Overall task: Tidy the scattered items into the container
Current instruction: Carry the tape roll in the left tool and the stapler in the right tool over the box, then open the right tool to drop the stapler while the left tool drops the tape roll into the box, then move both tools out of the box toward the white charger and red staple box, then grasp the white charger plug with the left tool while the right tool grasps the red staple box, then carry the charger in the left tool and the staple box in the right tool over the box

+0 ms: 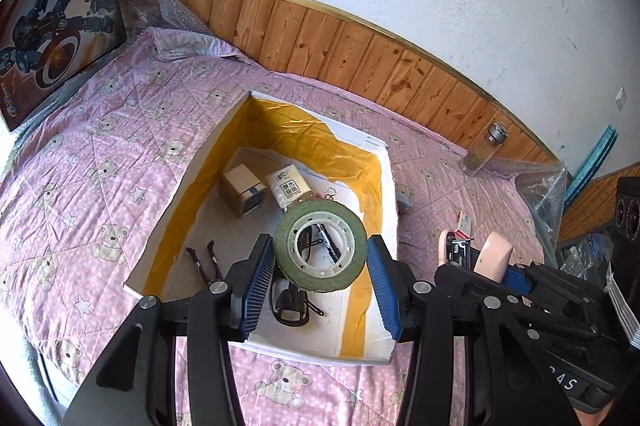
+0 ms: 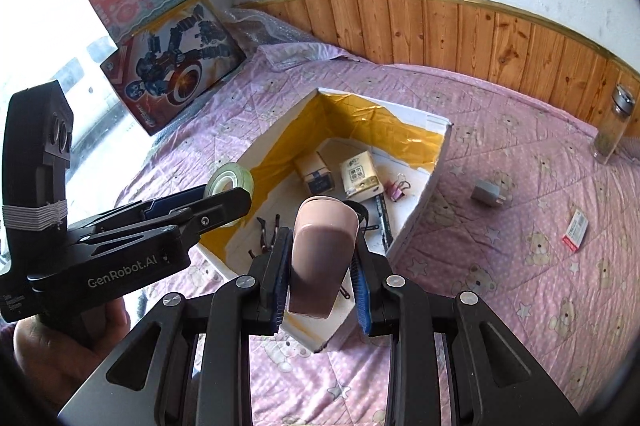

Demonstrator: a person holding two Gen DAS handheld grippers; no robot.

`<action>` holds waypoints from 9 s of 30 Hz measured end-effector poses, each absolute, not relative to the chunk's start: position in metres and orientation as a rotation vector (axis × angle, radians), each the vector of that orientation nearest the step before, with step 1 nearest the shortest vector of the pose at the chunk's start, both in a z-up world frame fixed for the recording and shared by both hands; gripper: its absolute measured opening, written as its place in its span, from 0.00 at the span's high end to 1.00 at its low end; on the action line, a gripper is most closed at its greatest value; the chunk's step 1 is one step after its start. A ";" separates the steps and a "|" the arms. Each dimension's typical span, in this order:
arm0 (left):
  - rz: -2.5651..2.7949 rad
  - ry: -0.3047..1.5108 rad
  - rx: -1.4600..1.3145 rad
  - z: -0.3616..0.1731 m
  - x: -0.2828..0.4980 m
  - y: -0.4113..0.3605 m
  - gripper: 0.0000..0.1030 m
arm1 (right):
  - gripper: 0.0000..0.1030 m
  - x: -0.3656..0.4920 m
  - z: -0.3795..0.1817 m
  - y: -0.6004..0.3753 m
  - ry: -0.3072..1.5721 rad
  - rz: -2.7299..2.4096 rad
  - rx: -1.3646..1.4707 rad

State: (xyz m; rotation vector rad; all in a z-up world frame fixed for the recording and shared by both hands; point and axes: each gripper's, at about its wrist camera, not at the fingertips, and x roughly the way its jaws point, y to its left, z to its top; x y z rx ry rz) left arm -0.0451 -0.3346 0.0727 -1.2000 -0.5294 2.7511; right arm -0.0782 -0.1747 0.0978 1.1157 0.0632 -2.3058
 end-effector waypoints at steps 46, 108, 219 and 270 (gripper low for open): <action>2.586 -0.457 -1.646 -0.009 -0.135 -0.352 0.50 | 0.65 -0.204 0.023 -0.216 0.332 -2.224 1.329; 2.518 -0.126 -1.387 0.033 -0.123 -0.132 0.43 | 0.61 -0.153 0.016 0.085 -0.415 -2.592 1.338; 2.517 -0.304 -1.177 0.071 -0.019 -0.200 0.50 | 0.85 -0.027 0.048 -0.061 -0.051 -2.491 1.221; 2.629 -0.425 -1.528 0.011 -0.107 -0.349 0.50 | 0.84 -0.166 0.029 -0.237 0.375 -2.244 1.302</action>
